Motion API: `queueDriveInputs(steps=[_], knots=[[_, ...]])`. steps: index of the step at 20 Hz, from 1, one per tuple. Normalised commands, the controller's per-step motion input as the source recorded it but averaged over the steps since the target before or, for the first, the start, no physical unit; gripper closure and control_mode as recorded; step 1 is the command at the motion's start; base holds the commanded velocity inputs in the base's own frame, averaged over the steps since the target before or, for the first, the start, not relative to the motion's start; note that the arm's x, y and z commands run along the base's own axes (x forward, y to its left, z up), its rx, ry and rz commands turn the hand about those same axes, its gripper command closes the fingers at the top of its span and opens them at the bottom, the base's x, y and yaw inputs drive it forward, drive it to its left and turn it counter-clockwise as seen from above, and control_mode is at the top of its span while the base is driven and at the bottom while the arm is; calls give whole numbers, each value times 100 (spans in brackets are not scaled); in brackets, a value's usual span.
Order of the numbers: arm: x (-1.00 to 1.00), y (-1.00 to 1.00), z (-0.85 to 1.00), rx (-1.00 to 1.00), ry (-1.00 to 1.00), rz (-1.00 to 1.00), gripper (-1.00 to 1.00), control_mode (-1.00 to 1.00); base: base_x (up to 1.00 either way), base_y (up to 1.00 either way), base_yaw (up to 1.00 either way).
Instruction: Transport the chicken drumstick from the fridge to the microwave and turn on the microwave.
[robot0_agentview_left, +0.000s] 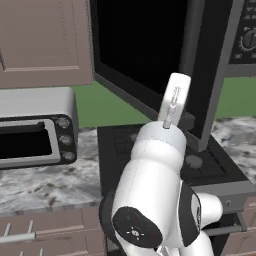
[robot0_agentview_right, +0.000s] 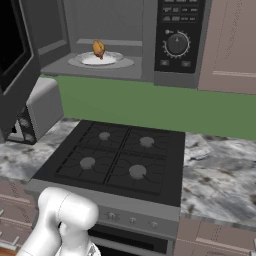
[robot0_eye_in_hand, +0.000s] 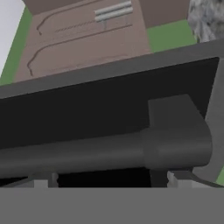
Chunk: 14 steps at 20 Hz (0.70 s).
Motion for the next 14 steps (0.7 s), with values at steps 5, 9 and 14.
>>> queueDriveInputs(steps=[5, 9, 14], knots=[[10, -60, 4, 17, -3, -5, -100, -100, 0, 0, 0], [17, -57, 2, 17, 0, -3, -100, -100, 0, 0, 0], [34, -53, 0, 17, 0, -2, -100, -100, 0, 0, 0]])
